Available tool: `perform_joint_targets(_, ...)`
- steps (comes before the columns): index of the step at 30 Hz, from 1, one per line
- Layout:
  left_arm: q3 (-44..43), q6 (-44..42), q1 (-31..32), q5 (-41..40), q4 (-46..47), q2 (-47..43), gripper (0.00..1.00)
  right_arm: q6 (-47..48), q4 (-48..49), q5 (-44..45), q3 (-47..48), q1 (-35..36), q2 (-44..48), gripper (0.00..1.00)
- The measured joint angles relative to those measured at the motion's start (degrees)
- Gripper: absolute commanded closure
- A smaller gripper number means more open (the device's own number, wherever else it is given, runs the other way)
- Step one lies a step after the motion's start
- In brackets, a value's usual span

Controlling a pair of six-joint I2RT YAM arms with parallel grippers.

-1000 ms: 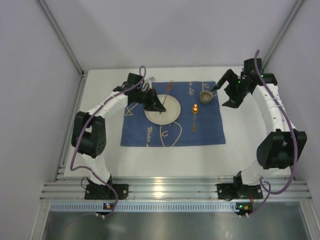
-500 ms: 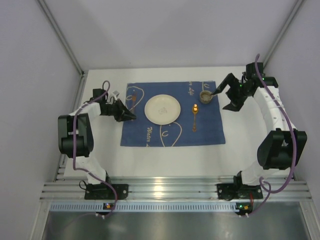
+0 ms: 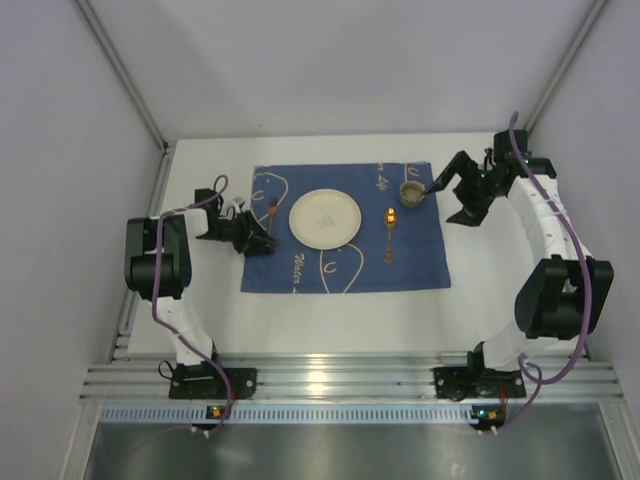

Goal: Set the dinner table for one person

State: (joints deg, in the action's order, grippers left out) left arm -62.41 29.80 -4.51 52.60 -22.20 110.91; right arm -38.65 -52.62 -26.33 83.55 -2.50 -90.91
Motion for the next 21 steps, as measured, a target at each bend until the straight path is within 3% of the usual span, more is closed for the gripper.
perform_joint_targets(4, 0.0, -0.7, 0.0, -1.4, -1.4, 0.0, 0.5, 0.6, -0.1, -0.2, -1.5, -0.8, 0.0, 0.0)
perform_joint_targets(6, -0.2, -1.5, 0.0, -2.4, -3.2, 0.0, 0.38, 0.7, 0.0, -0.2, -1.7, -1.0, 0.0, 0.0)
perform_joint_targets(12, -4.6, -3.9, 0.0, -10.3, -14.1, 0.0, 0.36, 1.2, 0.0, -0.3, -1.8, -1.0, 0.0, 0.0)
perform_joint_targets(21, -18.4, -5.3, 0.0, -35.8, -30.9, -4.5, 0.42, 2.0, 0.3, -0.3, -2.6, -1.4, 1.1, 0.0)
